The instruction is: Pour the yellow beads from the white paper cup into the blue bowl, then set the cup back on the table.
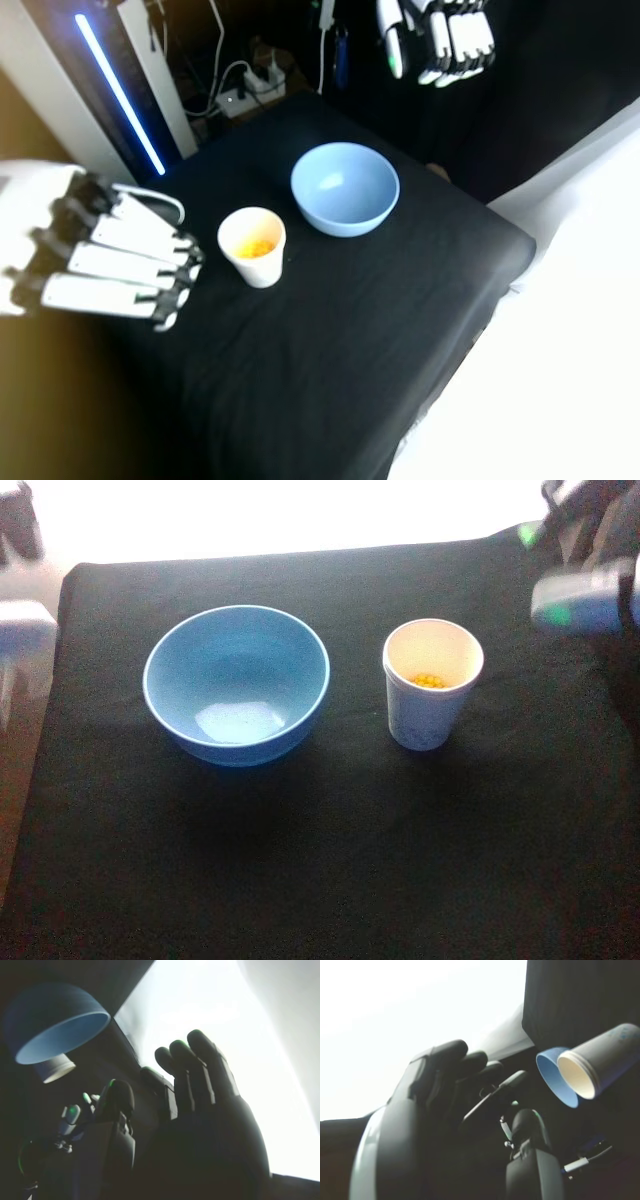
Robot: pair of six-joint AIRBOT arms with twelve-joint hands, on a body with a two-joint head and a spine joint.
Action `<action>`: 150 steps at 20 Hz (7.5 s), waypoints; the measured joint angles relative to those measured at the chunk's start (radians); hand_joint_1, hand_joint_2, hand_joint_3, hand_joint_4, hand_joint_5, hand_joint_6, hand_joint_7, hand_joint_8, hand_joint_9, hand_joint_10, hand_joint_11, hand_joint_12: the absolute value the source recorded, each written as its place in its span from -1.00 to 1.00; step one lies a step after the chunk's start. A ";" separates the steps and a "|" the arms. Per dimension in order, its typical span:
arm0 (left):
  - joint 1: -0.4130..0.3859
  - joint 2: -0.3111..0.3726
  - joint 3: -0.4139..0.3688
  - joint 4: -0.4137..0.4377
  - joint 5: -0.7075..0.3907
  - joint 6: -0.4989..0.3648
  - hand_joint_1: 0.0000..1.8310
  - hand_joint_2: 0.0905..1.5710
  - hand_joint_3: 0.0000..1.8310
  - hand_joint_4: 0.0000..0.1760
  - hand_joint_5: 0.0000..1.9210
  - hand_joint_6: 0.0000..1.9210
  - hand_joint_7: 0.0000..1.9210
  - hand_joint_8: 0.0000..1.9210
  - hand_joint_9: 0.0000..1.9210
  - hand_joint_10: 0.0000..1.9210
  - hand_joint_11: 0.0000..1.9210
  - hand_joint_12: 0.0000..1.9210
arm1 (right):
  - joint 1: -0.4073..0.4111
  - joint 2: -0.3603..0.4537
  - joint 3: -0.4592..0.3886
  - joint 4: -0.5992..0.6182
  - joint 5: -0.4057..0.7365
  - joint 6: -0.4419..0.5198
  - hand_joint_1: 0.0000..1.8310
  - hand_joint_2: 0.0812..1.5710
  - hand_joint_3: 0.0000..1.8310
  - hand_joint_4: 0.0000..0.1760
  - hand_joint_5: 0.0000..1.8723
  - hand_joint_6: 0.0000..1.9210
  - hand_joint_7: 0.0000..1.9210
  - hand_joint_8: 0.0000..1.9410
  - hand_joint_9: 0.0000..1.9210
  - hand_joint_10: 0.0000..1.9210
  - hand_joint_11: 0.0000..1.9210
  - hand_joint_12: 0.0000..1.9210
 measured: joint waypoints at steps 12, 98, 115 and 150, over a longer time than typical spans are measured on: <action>0.001 -0.002 0.000 0.061 -0.039 -0.065 -0.53 0.36 -1.00 -1.00 -1.00 -1.00 -0.89 -1.00 -0.87 -1.00 -0.97 -0.79 | -0.037 0.001 -0.014 0.023 0.032 0.000 -0.48 -0.16 -1.00 -0.64 -1.00 -1.00 -0.91 -1.00 -0.91 -0.99 -1.00 -0.72; -0.085 -0.090 0.046 0.153 0.042 -0.077 -0.41 0.27 -1.00 -0.95 -1.00 -1.00 -0.80 -1.00 -0.79 -1.00 -0.97 -0.85 | -0.246 -0.351 0.201 0.236 0.079 0.195 -0.08 -0.20 -0.99 -1.00 -0.78 -1.00 -0.64 -1.00 -0.71 -1.00 -1.00 -0.38; -0.096 -0.103 0.050 0.156 0.043 -0.077 -0.50 0.28 -1.00 -1.00 -1.00 -1.00 -0.84 -1.00 -0.79 -1.00 -0.96 -0.88 | -0.232 -0.387 0.216 0.235 0.055 0.195 -0.07 -0.13 -1.00 -1.00 -0.60 -0.99 -0.38 -0.99 -0.54 -0.99 -1.00 -0.31; -0.096 -0.109 0.052 0.157 0.049 -0.077 -0.55 0.27 -1.00 -1.00 -1.00 -1.00 -0.81 -1.00 -0.76 -0.99 -0.82 -0.89 | -0.203 -0.399 0.236 0.192 0.052 0.250 -0.15 -0.23 -1.00 -1.00 -0.70 -1.00 -0.46 -1.00 -0.45 -0.99 -0.85 0.20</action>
